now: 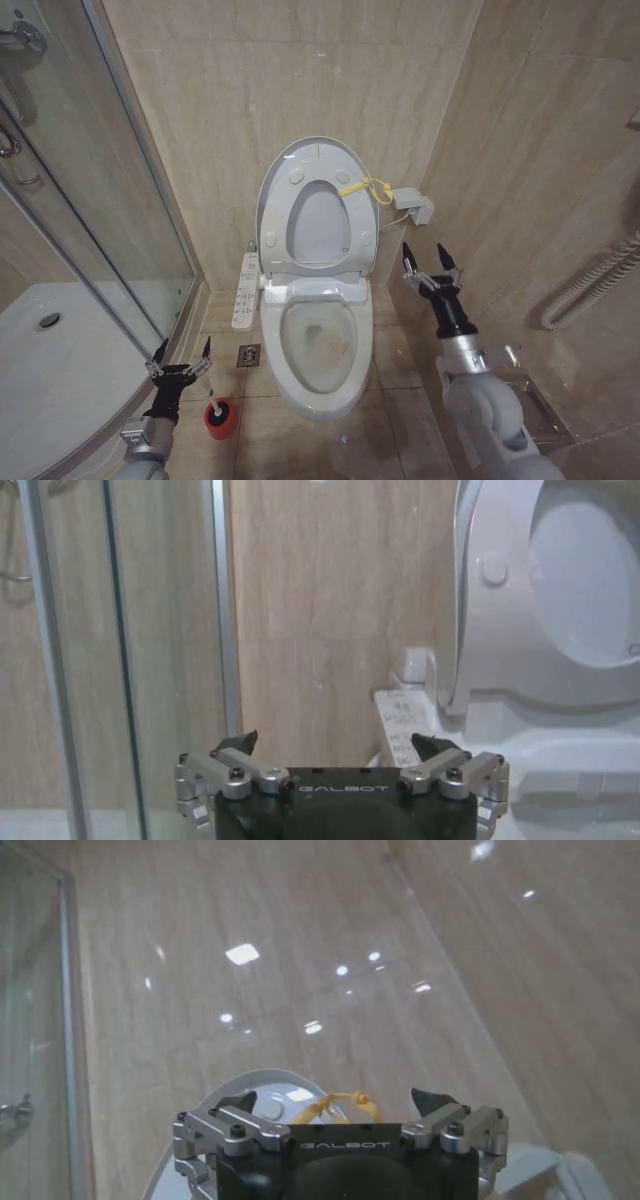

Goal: Open the toilet lid, clean the toilet bowl with a toilet brush, close the toilet lid, and flush.

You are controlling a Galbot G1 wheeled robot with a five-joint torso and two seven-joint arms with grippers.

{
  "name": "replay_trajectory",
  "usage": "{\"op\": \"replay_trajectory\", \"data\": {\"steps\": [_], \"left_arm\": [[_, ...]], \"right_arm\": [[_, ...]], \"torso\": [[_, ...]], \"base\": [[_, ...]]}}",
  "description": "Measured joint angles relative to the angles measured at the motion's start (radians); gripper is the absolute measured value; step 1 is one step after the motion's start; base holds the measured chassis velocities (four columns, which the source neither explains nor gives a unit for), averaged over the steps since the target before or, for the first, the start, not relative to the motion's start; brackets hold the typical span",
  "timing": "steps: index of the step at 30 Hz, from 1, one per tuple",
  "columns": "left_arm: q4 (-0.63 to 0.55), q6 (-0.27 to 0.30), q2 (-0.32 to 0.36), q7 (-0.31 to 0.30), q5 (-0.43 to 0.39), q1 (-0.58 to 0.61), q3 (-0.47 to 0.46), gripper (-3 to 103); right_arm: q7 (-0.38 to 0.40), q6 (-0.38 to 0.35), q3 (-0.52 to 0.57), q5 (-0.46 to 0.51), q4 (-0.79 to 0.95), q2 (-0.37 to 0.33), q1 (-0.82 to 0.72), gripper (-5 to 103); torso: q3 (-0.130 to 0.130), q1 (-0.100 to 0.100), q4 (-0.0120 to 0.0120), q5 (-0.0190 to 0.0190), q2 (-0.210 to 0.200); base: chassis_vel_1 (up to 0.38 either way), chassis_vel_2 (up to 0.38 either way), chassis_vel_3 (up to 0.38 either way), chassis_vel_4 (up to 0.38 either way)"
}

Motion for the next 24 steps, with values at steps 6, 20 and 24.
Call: {"op": "replay_trajectory", "data": {"steps": [6, 20, 24], "left_arm": [[-0.04, 0.0, -0.001, 0.0, -0.006, 0.015, 0.0, 100], [-0.133, -0.1, -0.02, 0.056, 0.028, 0.07, 0.019, 100], [-0.09, -0.113, -0.026, 0.062, 0.039, 0.064, 0.009, 100]], "right_arm": [[0.001, 0.022, 0.012, -0.053, 0.015, 0.069, -0.07, 100], [0.024, 0.19, -0.015, -0.259, -0.137, 0.139, -0.208, 100], [0.046, 0.218, -0.018, -0.304, -0.2, 0.152, -0.198, 100]], "torso": [[0.0, 0.0, -0.0001, -0.0001, 0.0], [0.0, 0.0, -0.0001, 0.0001, 0.0], [0.0, 0.0, -0.0001, 0.0001, 0.0]], "base": [[0.0, 0.0, 0.0, 0.0], [0.0, 0.0, 0.0, 0.0], [0.0, 0.0, 0.0, 0.0]]}}
